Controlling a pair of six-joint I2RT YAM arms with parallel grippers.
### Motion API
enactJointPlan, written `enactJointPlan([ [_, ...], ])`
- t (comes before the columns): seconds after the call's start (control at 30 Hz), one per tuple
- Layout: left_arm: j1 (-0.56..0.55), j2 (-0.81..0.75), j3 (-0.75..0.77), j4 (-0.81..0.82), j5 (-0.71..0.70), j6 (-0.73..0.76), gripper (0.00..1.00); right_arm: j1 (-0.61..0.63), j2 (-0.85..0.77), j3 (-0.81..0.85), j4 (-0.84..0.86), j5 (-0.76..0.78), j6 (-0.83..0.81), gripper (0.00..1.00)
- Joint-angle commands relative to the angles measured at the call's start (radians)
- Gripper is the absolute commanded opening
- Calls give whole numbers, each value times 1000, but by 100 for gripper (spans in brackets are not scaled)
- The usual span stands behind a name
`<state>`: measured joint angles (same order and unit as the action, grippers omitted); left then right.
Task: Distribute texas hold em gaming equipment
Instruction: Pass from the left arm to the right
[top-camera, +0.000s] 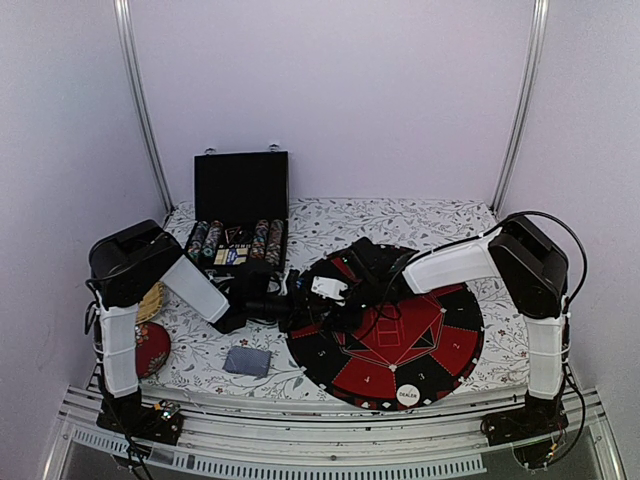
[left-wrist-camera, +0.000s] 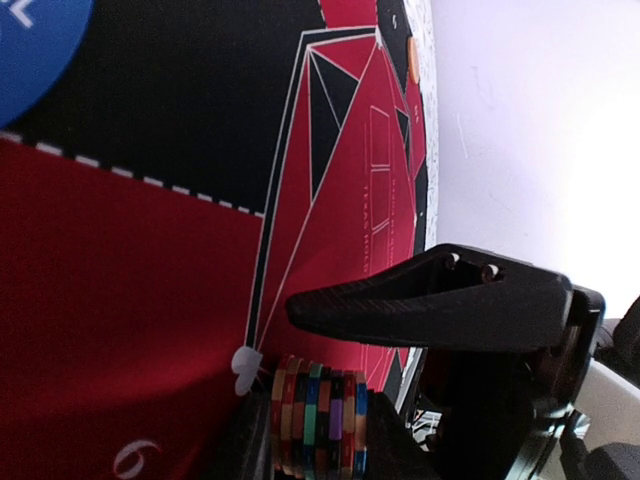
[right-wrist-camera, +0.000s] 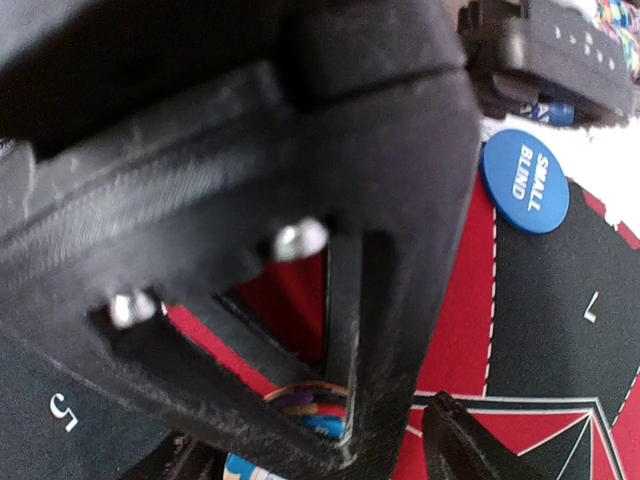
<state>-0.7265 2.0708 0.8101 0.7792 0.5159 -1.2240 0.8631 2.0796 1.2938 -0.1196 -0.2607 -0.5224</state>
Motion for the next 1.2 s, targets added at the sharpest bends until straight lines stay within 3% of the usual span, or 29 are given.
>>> enactJointPlan([
  [0.0, 2, 48, -30, -87, -5, 15, 12, -4, 28, 33, 5, -14, -76, 64],
  [0.07, 3, 48, -32, -86, -5, 14, 12, -7, 31, 35, -1, -17, -88, 59],
  [0.37, 6, 51, -35, -77, -3, 13, 11, -8, 72, 88, -66, -39, -123, 57],
  [0.73, 10, 49, -44, -66, -5, 11, 14, -9, 59, 95, -143, -9, -124, 15],
  [0.83, 13, 43, -51, -55, -6, 7, 21, -8, 53, 106, -173, -4, -107, 3],
  [1.1, 41, -7, -120, 55, -11, -8, 61, -14, 40, 103, -210, 14, -54, 2],
  [1.17, 47, -22, -128, 51, -10, 4, 65, -21, 40, 100, -217, 12, -49, 2],
])
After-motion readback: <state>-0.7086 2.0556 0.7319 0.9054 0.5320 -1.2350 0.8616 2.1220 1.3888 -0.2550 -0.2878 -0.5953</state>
